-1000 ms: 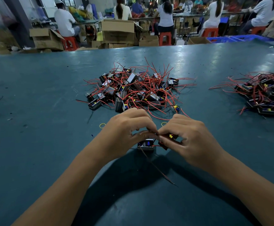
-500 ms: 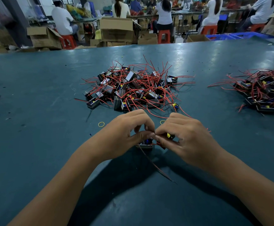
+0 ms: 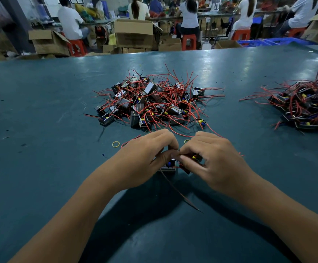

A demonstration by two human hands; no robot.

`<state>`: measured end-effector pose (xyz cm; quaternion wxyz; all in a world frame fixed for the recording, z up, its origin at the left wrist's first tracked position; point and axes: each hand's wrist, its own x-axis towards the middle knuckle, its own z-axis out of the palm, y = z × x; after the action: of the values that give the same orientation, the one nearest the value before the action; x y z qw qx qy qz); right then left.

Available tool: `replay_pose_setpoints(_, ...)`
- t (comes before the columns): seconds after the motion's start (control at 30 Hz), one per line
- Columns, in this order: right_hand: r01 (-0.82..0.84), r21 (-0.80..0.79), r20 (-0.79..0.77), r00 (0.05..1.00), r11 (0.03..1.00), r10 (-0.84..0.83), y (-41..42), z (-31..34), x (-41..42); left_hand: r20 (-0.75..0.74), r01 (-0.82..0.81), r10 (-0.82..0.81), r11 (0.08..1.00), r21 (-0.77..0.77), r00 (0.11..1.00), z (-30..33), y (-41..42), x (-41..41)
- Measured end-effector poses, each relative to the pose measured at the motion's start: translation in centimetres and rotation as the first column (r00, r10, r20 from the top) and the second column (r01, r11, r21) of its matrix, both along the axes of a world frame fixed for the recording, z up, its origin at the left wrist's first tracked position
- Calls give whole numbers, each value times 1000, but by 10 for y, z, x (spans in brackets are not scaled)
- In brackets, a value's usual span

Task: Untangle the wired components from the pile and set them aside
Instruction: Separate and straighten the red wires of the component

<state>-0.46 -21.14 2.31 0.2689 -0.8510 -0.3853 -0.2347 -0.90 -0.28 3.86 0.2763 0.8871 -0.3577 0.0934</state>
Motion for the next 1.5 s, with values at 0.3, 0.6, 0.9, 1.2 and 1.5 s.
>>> replay_pose_setpoints(0.3,19,38,-33,999,999,-17,2,1,-2,-165,-64,65,998,12,984,-3,-3,-2)
replay_pose_setpoints(0.6,-2,40,-52,999,999,4,2,0,-3,-417,-132,73,985,-113,906,3,-8,-6)
replay_pose_setpoints(0.9,-18,-27,82,996,999,21,4,0,-3,-759,-361,-22,870,-336,651,8,-14,-10)
replay_pose_setpoints(1.2,-8,-16,109,994,1000,10,2,-2,-2,-704,-445,41,800,-401,709,6,-12,-6)
replay_pose_setpoints(1.5,-17,68,-36,999,998,20,-2,1,-2,147,-3,24,990,-142,989,7,10,4)
